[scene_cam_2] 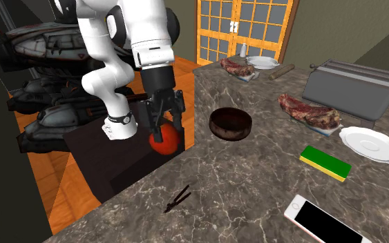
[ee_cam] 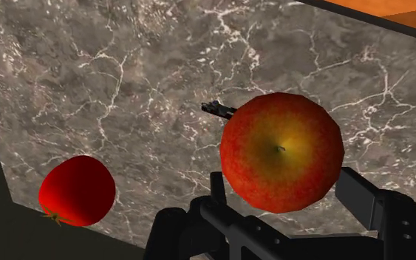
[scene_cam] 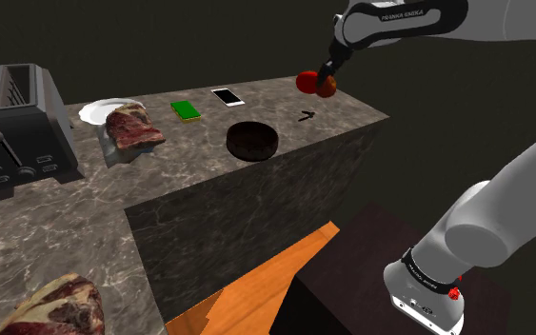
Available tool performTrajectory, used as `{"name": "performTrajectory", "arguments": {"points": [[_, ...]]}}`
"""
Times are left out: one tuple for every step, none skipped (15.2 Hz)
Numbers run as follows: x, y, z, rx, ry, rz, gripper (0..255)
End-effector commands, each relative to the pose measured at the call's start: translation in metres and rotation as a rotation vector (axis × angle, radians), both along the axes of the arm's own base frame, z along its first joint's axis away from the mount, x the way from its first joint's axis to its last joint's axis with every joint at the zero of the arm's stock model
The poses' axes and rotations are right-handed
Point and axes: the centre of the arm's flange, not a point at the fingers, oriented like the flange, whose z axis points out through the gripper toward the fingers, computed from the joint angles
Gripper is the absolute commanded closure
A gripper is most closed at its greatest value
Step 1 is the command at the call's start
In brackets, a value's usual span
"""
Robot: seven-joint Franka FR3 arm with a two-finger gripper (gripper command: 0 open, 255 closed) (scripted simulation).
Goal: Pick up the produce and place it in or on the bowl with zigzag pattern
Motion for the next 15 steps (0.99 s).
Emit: {"name": "performTrajectory", "arguments": {"points": [[0.003,0.026,0.005,0.0,0.0,-0.001,255],[0.004,0.039,0.005,0.0,0.0,-0.001,255],[0.005,0.053,0.006,0.0,0.0,-0.001,255],[0.006,0.066,0.006,0.0,0.0,-0.001,255],[0.007,0.079,0.007,0.0,0.0,-0.001,255],[0.008,0.092,0.008,0.0,0.0,-0.001,255],[0.009,0.105,0.008,0.0,0.0,-0.001,255],[0.009,0.118,0.009,0.0,0.0,-0.001,255],[0.01,0.131,0.01,0.0,0.0,-0.001,255],[0.011,0.145,0.01,0.0,0.0,-0.001,255],[0.012,0.158,0.011,0.0,0.0,-0.001,255],[0.013,0.171,0.011,0.0,0.0,-0.001,255],[0.014,0.184,0.012,0.0,0.0,-0.001,255],[0.015,0.197,0.013,0.0,0.0,-0.001,255],[0.016,0.21,0.013,0.0,0.0,-0.001,255]]}}
